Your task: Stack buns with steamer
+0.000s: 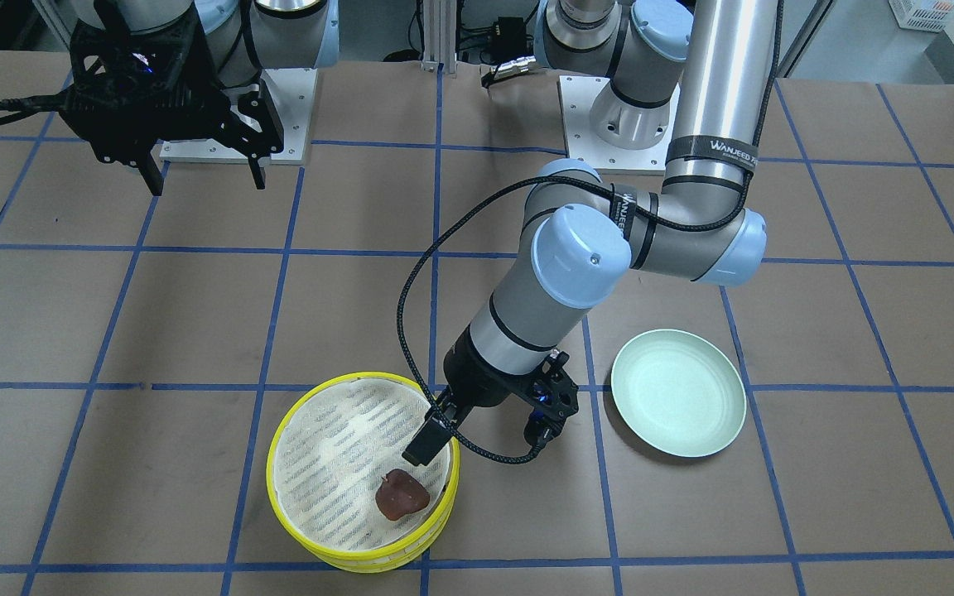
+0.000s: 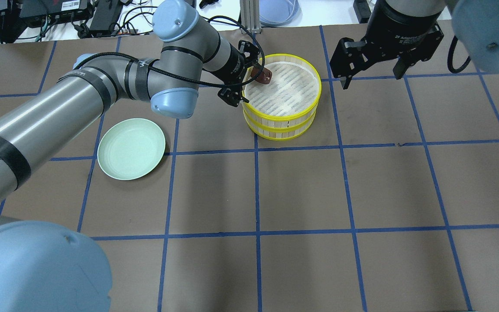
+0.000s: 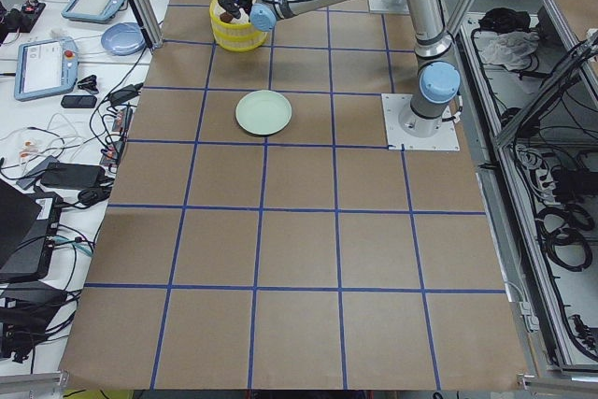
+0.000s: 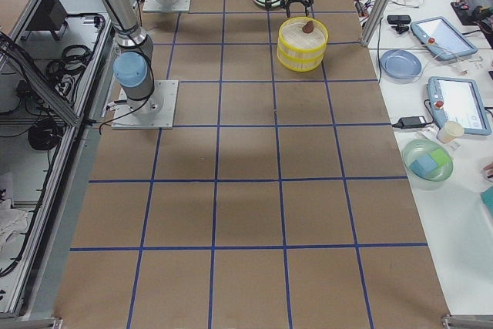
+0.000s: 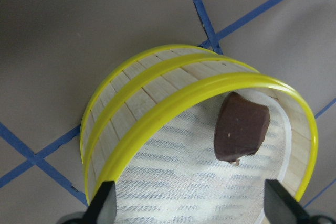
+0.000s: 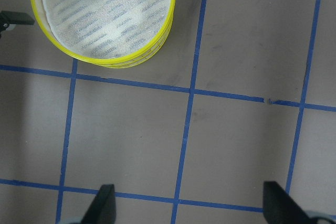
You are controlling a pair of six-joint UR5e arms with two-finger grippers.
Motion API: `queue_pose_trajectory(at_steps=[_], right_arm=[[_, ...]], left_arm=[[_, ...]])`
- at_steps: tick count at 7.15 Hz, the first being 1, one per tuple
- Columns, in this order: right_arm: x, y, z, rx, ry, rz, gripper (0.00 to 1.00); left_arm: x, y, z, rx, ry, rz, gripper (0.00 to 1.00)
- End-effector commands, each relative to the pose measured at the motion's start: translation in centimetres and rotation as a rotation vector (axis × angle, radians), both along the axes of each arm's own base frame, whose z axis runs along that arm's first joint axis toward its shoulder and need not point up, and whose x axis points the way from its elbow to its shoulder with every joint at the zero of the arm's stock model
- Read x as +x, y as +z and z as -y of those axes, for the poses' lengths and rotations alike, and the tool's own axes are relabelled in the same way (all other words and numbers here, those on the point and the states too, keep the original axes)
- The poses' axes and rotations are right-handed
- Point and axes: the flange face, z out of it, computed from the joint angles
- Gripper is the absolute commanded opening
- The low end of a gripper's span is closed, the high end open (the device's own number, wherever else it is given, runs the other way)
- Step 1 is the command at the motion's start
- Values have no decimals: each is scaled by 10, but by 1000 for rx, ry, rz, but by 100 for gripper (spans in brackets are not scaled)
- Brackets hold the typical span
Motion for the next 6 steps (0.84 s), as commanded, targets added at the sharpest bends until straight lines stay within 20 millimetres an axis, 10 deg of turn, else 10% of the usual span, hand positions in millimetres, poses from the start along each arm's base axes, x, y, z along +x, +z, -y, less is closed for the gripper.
queue_pose_trajectory(at_steps=[1,6], right_arm=[[0,-1,0,3,0,1,100],[0,0,1,-8,-2,2,100]], left_arm=[[32,25,7,-86,-104,41,97],[196,95,-18,-48,-554,286,100]])
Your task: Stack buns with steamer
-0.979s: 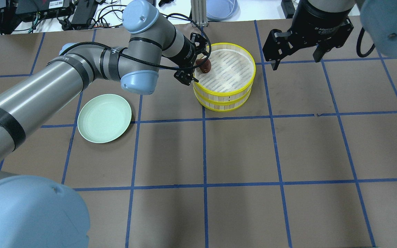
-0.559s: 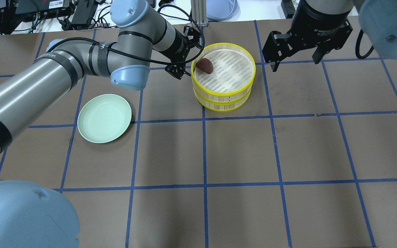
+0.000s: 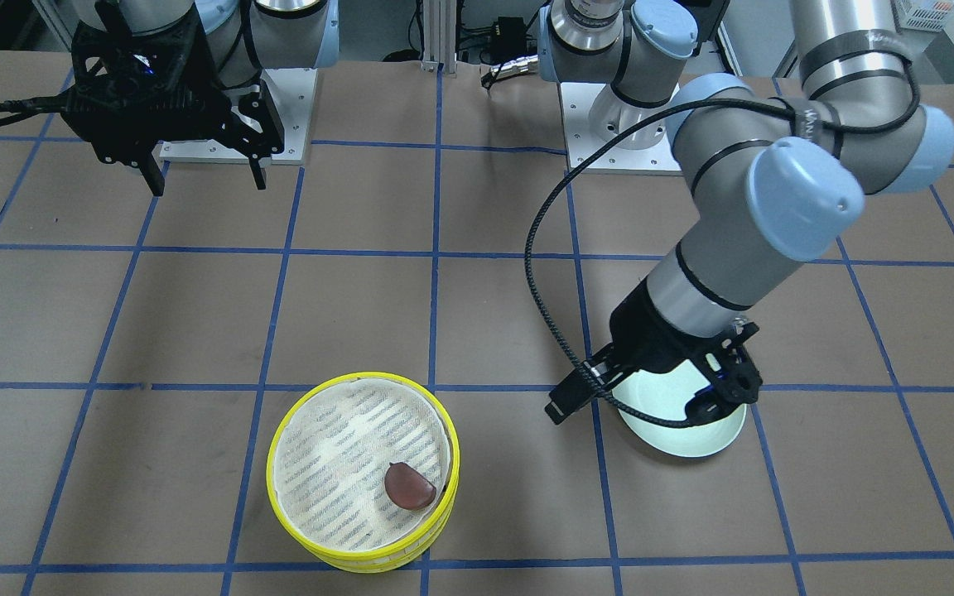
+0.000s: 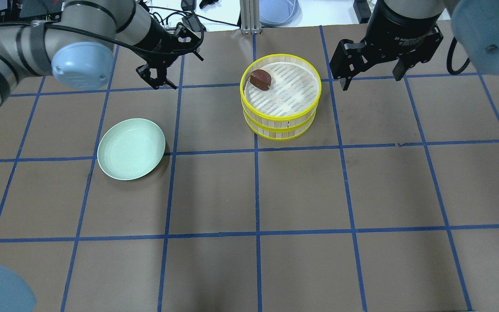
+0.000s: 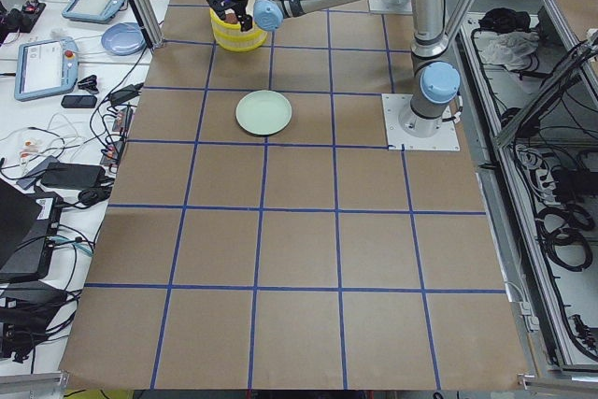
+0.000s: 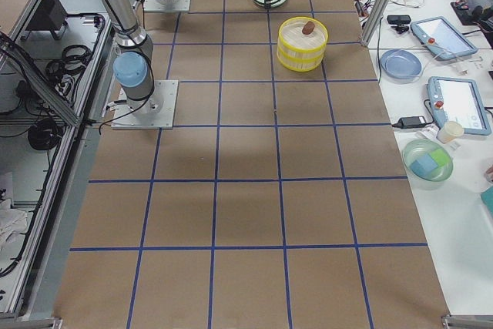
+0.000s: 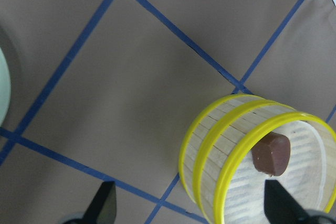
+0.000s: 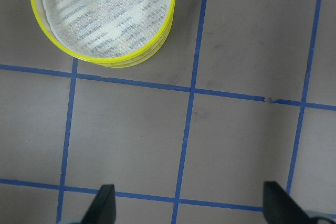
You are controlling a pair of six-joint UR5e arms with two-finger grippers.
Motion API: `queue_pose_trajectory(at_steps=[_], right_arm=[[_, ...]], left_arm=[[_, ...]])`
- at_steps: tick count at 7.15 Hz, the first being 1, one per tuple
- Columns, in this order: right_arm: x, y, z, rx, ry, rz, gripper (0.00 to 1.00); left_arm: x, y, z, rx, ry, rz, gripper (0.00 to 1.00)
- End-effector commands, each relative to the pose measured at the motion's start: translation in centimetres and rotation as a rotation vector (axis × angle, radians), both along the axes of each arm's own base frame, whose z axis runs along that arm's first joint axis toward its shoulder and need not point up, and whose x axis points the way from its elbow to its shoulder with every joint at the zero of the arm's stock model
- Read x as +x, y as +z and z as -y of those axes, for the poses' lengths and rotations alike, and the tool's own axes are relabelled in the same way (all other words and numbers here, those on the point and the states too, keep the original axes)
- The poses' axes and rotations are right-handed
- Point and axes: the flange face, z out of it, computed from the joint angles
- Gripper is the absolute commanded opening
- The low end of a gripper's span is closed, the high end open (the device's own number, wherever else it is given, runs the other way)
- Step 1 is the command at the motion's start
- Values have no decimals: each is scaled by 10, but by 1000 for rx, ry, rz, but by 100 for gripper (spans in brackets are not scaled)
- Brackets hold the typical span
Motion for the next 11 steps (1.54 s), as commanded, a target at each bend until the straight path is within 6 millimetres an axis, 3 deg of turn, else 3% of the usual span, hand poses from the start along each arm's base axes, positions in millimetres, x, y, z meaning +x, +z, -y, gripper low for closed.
queue_pose_trajectory(at_steps=[1,4,7,9,11], right_arm=[[0,1,1,-10,1,1,100],[0,1,1,-10,1,2,100],[0,1,1,-10,1,2,100],[0,1,1,-10,-1,2,100],[0,1,1,-10,-1,2,100]], left_arm=[[55,30,-22,-5,-212,153,100],[78,80,-74,53,-429,377,100],[69,136,-124,11,-448,443,100],[63,155,-158,23,-441,424,100],[55,142,-156,36,-474,403,100]])
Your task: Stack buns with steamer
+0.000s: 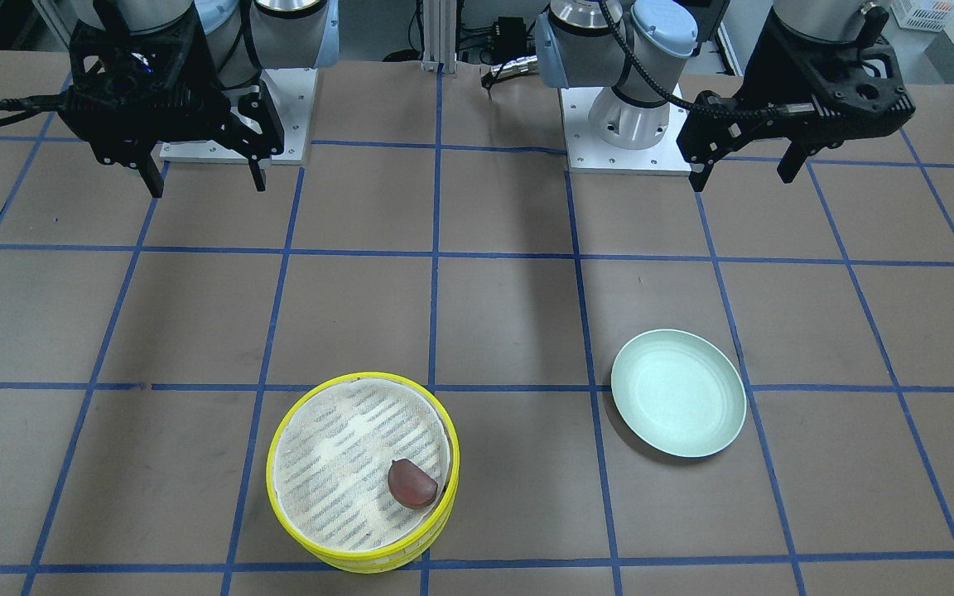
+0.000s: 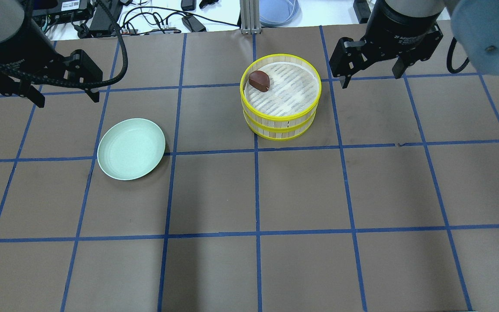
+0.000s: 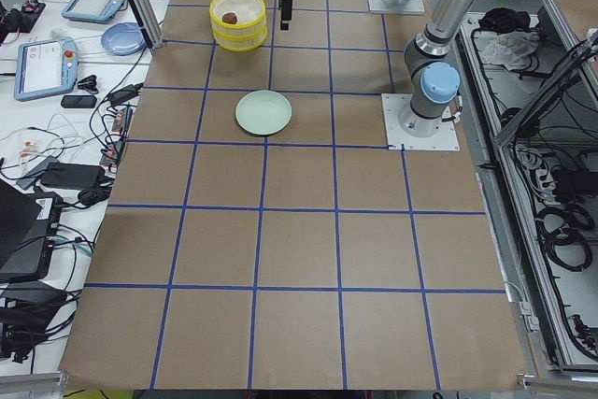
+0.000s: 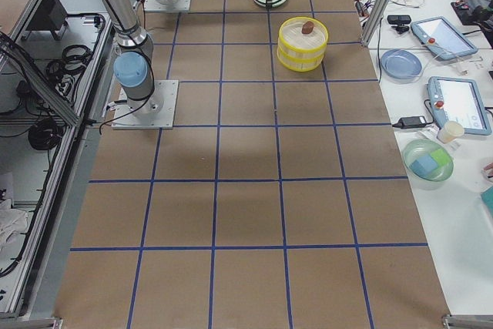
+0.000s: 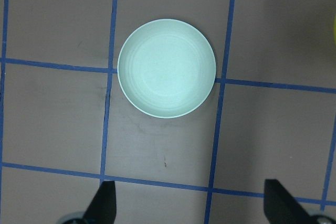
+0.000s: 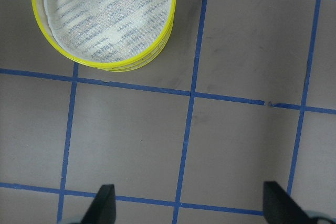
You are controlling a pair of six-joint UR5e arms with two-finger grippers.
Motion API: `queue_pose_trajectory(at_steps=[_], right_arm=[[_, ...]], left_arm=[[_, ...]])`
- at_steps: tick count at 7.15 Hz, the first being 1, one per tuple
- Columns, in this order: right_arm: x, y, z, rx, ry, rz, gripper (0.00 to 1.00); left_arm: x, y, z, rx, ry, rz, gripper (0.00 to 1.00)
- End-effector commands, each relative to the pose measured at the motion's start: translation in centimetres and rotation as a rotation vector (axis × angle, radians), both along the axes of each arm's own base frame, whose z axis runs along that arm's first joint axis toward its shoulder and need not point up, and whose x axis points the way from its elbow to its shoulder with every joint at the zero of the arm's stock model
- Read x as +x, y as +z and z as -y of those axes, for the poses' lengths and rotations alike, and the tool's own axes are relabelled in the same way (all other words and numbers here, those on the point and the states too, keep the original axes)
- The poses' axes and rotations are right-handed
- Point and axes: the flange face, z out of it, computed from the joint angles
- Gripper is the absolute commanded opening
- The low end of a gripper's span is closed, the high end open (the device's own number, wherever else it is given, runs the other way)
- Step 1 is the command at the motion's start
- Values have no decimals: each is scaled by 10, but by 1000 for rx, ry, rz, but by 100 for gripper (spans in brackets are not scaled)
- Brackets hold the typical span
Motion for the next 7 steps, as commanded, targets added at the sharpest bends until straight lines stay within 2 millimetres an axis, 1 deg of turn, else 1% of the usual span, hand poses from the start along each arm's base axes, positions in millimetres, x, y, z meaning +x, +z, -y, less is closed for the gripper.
queue_pose_trajectory(at_steps=[1,2,3,4,6,7], right_arm=[[0,0,0,0,0,0,100],[0,0,0,0,0,0,100],[0,-1,0,2,0,1,100],[0,1,0,-3,0,0,100],[0,2,1,-13,0,1,100],[0,1,1,-13,0,4,100]], left_arm=[[-16,-10,3,13,-36,-90,100],[-24,-12,3,13,-87,-90,100],[-27,-13,2,17,-96,-89,100],[-26,-13,1,17,-90,-83,100],[-28,-16,-8,19,-84,-88,100],[-28,-16,-9,19,-84,-88,100]])
